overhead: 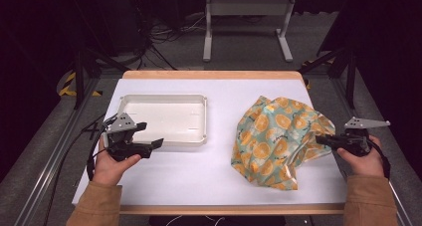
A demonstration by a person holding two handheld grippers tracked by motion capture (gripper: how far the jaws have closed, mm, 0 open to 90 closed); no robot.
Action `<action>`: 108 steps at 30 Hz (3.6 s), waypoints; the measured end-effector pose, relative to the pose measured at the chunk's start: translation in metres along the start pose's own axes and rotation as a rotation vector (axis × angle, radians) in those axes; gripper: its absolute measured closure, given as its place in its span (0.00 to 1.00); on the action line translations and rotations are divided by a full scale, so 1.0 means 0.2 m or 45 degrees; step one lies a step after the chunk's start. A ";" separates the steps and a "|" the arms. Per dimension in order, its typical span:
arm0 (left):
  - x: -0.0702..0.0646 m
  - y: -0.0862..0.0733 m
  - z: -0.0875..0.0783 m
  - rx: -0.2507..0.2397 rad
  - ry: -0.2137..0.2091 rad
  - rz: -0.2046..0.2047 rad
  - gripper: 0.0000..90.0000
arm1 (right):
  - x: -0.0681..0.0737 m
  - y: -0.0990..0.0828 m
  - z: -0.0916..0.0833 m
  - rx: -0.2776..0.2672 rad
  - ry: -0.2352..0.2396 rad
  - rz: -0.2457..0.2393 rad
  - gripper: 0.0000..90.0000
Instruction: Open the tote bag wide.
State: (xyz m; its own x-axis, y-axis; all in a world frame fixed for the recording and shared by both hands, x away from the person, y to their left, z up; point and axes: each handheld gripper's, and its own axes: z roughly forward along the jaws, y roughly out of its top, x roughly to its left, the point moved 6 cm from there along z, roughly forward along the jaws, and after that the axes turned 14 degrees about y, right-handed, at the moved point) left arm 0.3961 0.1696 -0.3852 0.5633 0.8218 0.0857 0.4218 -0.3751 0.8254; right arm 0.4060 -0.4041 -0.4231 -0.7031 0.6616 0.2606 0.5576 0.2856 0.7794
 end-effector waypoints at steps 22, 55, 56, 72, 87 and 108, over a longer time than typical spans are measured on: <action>-0.01 0.00 0.01 0.004 0.001 0.007 0.21 | 0.19 0.20 -0.14 -0.200 0.058 -0.117 1.00; -0.15 0.12 -0.02 -0.050 -0.024 0.003 0.18 | 0.53 0.60 -0.24 -0.331 0.164 -0.381 1.00; -0.15 0.13 -0.02 -0.055 -0.025 -0.010 0.18 | 0.55 0.62 -0.24 -0.331 0.169 -0.397 1.00; -0.28 0.28 -0.02 -0.123 -0.096 0.059 0.14 | 0.71 0.78 -0.20 -0.329 0.292 -0.487 1.00; -0.57 0.51 0.02 -0.192 -0.223 0.194 0.12 | 0.83 0.89 -0.06 -0.299 0.384 -0.547 1.00; -0.85 0.67 0.19 -0.241 -0.343 0.271 0.13 | 0.88 0.94 0.09 -0.312 0.443 -0.555 1.00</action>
State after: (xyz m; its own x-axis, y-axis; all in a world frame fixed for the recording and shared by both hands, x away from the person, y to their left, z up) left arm 0.3846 -0.0363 -0.3096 0.8011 0.5826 0.1376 0.1509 -0.4190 0.8953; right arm 0.3945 -0.2208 -0.2411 -0.9699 0.2423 0.0263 0.0969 0.2843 0.9538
